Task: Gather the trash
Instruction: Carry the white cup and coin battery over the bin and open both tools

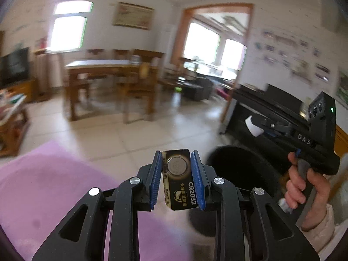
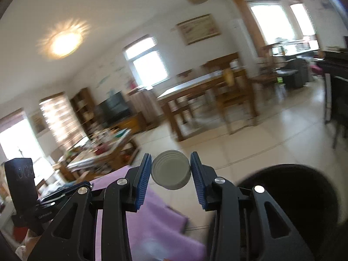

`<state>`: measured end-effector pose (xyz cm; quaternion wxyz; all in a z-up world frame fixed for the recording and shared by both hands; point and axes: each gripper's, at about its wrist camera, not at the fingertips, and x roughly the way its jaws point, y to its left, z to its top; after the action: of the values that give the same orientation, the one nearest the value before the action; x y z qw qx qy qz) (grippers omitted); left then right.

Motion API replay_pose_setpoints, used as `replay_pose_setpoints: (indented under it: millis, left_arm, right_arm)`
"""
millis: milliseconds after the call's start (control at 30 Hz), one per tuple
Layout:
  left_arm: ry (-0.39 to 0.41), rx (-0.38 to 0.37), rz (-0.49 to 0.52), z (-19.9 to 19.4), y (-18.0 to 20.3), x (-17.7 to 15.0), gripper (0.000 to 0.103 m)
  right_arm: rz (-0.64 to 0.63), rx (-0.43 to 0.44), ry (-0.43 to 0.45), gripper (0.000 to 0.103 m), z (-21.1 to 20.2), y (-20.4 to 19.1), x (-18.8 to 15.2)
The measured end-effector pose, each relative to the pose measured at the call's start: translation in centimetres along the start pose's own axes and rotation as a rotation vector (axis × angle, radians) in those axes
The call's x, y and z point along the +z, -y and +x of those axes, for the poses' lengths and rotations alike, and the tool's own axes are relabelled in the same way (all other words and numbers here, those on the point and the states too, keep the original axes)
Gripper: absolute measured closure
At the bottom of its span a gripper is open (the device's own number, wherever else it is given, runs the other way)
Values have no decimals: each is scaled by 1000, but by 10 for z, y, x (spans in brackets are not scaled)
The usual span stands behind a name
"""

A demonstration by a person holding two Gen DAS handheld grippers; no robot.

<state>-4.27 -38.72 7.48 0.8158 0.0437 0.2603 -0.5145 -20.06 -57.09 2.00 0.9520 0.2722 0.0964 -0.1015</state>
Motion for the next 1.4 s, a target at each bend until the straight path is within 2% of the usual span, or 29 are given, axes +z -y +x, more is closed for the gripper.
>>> replay_pose_setpoints:
  millis: [133, 333, 567, 800, 833, 867, 900, 933, 967, 1000, 1067, 1167, 1400]
  left_arm:
    - [-57, -125, 59, 63, 63, -4, 75]
    - [-137, -213, 112, 130, 134, -28, 75]
    - [-205, -228, 150, 195, 174, -47, 75]
    - [-232, -240, 187, 212, 182, -48, 75]
    - [-234, -237, 195, 211, 188, -49, 69]
    - [-242, -227, 212, 214, 192, -48, 58]
    - [-240, -212, 223, 213, 197, -47, 28]
    - [-228, -200, 231, 210, 197, -47, 7]
    - [-196, -190, 243, 204, 199, -47, 5]
    - [-185, -191, 252, 200, 198, -47, 5]
    - [-186, -188, 279, 191, 198, -45, 5]
    - [-187, -172, 297, 178, 193, -45, 5]
    - [-115, -166, 250, 120, 162, -39, 5]
  right_arm:
    - [61, -96, 32, 66, -27, 54, 2]
    - [131, -162, 26, 66, -43, 109, -10]
    - [196, -167, -9, 65, -40, 142, -30]
    - [232, -160, -36, 63, -38, 153, -40]
    - [233, -154, -45, 62, -37, 156, -38]
    - [235, -152, -50, 56, -37, 157, -39]
    - [237, -150, -52, 37, -37, 158, -39]
    - [238, -151, -51, 30, -38, 158, -39]
    - [236, -152, -48, 26, -40, 156, -39]
    - [232, -153, -46, 26, -40, 152, -40]
    - [221, -158, -46, 25, -41, 147, -40]
    - [210, -156, -49, 20, -41, 139, -39]
    - [155, -163, -62, 12, -39, 106, -34]
